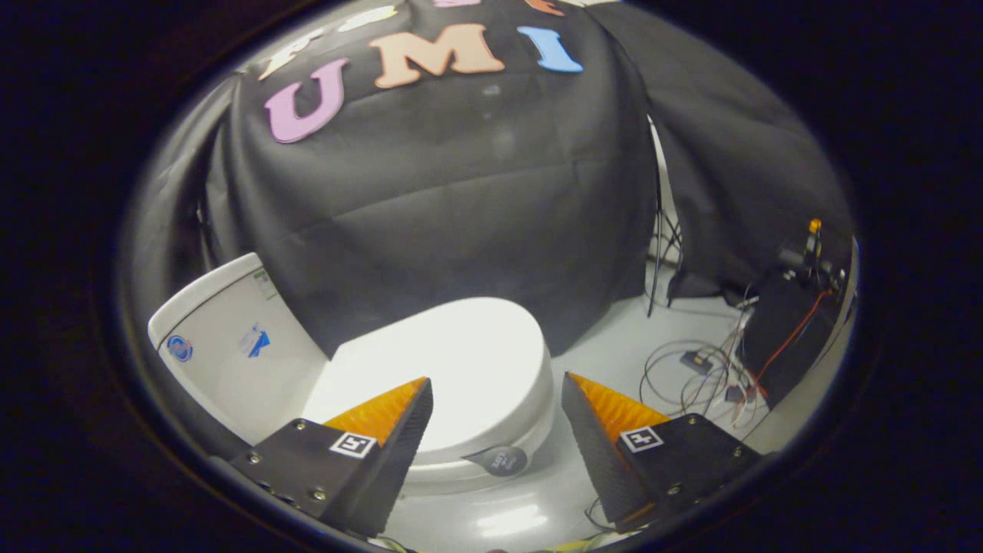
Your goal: Open the toilet lid.
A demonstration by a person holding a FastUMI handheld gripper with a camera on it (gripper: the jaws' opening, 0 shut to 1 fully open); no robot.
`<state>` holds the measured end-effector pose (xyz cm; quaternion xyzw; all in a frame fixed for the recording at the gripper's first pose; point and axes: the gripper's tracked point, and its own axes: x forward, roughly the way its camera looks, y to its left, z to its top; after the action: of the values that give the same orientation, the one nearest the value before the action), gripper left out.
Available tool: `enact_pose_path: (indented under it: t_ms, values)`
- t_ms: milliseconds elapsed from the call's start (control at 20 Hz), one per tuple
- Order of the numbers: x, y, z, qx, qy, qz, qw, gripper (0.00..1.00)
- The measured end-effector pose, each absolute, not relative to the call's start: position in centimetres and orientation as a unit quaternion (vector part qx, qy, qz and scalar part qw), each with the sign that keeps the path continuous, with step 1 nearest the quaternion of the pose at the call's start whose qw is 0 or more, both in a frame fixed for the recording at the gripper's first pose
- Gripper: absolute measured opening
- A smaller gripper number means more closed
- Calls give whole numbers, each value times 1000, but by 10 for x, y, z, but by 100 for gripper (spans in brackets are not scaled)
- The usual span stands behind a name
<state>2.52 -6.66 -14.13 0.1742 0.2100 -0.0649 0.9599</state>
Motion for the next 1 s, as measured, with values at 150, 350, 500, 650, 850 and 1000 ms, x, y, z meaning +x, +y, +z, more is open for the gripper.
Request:
enact_pose_path:
  t_ms: [150, 350, 500, 650, 850, 1000]
  values:
    - [20, -70, -178, 215, 263, -74, 938, 97]
    - [18, -67, -215, 247, 315, -72, 913, 97]
    - [21, -59, -234, 297, 340, -61, 890, 91]
    - [19, -54, -246, 327, 356, -57, 874, 78]
    - [20, -53, -262, 324, 372, -70, 867, 78]
    - [20, -53, -273, 340, 387, -68, 854, 79]
